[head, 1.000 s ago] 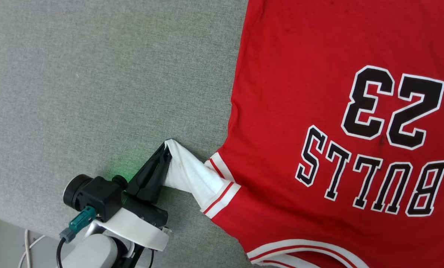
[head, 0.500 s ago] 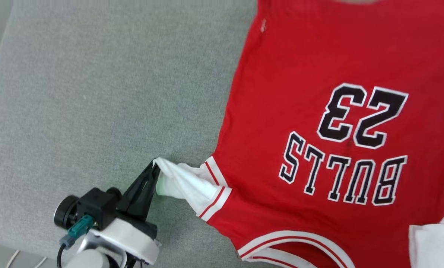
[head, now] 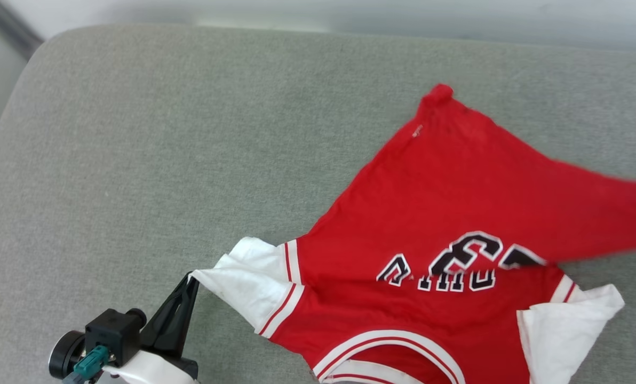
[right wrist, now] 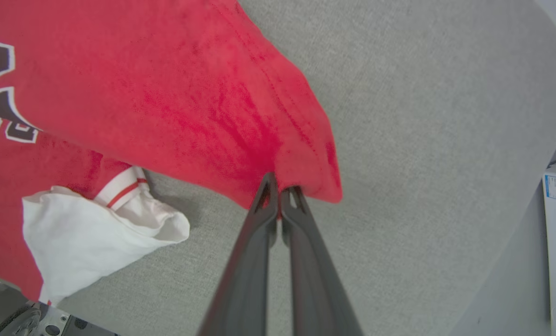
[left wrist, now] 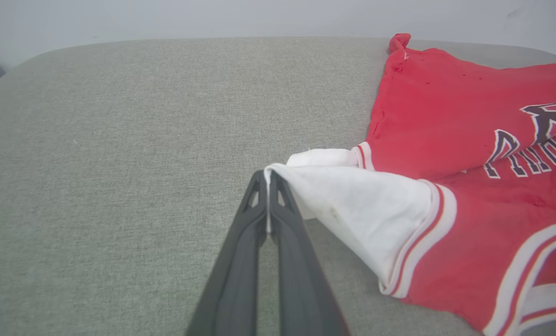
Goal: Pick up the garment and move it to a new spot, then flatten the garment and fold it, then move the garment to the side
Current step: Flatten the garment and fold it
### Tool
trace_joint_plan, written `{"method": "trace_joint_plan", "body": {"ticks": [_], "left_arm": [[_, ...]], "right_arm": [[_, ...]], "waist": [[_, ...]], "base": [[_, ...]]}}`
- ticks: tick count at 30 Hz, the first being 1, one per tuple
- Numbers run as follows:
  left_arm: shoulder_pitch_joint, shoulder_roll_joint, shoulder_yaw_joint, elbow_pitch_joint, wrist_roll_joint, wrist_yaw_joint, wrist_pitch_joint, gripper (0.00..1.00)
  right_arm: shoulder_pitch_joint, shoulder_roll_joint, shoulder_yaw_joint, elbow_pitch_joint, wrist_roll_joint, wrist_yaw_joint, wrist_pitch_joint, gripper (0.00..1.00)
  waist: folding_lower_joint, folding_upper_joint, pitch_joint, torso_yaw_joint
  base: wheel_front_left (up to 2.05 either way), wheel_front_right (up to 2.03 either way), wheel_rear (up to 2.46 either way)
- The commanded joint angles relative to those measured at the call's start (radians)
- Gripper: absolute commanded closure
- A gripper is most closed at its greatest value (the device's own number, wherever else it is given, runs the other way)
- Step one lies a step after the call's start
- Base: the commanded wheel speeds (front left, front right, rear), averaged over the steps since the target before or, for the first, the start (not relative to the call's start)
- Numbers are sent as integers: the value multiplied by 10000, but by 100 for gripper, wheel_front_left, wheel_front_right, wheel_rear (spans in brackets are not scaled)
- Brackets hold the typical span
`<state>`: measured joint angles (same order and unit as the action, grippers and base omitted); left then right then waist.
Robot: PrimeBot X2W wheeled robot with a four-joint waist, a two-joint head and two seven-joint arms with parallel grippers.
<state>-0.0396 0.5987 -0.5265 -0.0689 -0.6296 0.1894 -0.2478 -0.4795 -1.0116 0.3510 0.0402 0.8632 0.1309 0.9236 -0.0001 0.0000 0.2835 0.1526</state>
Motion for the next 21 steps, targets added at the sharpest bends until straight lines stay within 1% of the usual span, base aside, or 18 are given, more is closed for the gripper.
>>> {"method": "trace_joint_plan", "body": {"ticks": [1,5,9,12,14,18,19,20,21], "left_arm": [[123,59,52,-39,-60,61,8,100],[269,118,61,-59,-68,83,0,100],[333,133,41,-51,-103,78,-13,100],[311,112,29,0,-113,50,-27,100],[275,83,20,45,-120,21,-36,100],[243,63,31,145,-148,1,-56,100],[245,65,40,166,-155,-7,-60,100],[258,78,48,187,-165,-5,-65,100],[268,92,52,200,-147,-8,-69,100]], "right_arm": [[453,-58,-62,-46,89,-3,-98,100],[2575,-217,-513,-273,433,-3,-563,100],[4630,41,-898,-307,581,-5,-973,100],[5821,447,-1250,-136,620,-5,-1344,100],[6436,857,-1338,3,601,-3,-1534,100],[7052,1610,-1395,156,475,-2,-1861,100],[7043,1736,-1529,160,447,-2,-1994,95],[6961,1768,-1669,104,370,-2,-2107,74],[6869,1738,-1842,20,303,-3,-2217,0]], "waist": [[1,0,-221,-211],[1,0,-322,-259],[1,0,-355,-228],[1,0,-339,-192],[1,0,-319,-166],[1,0,-328,-179],[1,0,-344,-195],[1,0,-371,-220],[1,0,-396,-240]], "base": [[0,0,0],[0,0,0],[0,0,0],[0,0,0],[0,0,0],[0,0,0],[0,0,0],[0,0,0],[0,0,0]]}}
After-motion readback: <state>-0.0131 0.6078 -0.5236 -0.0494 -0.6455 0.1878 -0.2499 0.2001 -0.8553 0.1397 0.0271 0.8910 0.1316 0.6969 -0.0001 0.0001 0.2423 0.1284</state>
